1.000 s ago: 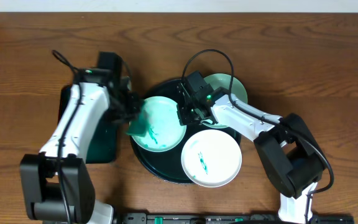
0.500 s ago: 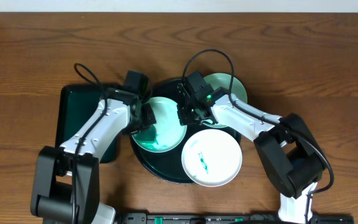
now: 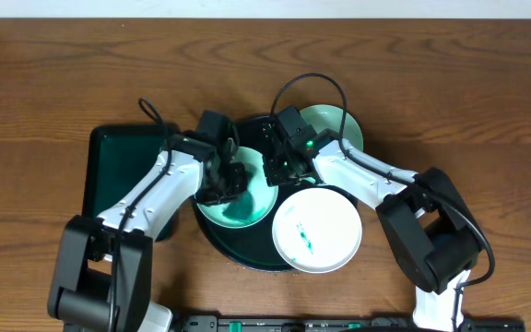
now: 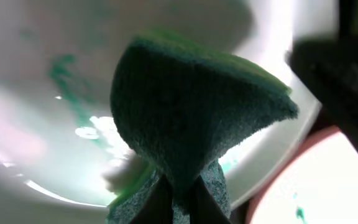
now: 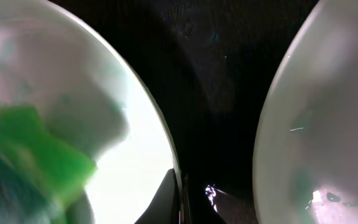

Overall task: Clean dirty plates on tray and stack at the side
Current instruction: 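Scrub the left plate with the sponge while right gripper holds plate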

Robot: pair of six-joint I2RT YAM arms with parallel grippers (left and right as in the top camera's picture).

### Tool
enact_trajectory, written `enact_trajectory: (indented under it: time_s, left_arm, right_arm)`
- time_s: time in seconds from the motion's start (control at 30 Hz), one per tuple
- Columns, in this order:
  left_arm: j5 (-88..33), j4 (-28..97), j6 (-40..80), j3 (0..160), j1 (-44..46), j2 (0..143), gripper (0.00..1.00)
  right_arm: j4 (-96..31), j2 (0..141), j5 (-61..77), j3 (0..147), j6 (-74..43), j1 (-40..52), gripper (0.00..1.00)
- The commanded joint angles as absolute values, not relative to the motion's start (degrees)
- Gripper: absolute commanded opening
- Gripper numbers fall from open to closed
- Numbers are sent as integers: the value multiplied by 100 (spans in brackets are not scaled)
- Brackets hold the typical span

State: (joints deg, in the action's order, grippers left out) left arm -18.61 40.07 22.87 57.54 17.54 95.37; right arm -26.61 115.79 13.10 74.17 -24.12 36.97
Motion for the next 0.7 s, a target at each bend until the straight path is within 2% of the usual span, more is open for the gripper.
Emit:
enact_trajectory:
  time_s: [0.0,0.1,0.27,0.4,0.57,0.67]
  left_arm:
    - [-637,4060,2742,5730,1500,9548,7]
    - [272,4132,3229,5730,1330,9548,8]
    - [558,4130,3336,5734,1262,9548,7]
    - [102,4125,3297,5732,1369,9548,7]
    - [-1337,3907,2965,5732,1472,9579,7]
    - [-1361,3841,3046,5732,1468,9616,7]
  right_arm:
    - [-2659,11664,1378,7522,-2482,3745,1]
    - [-2659,11664,1378,7522,-2482,3745,1]
    - [-2657,11664,1378,7522,-2484,3745,1]
    - [-2659,11664,1378,7522,-2526,3745,1]
    - [-2956,11666,1782,7522,-2764,3686,1]
    - [-3138,11708,2145,7522,-2766,3590,1]
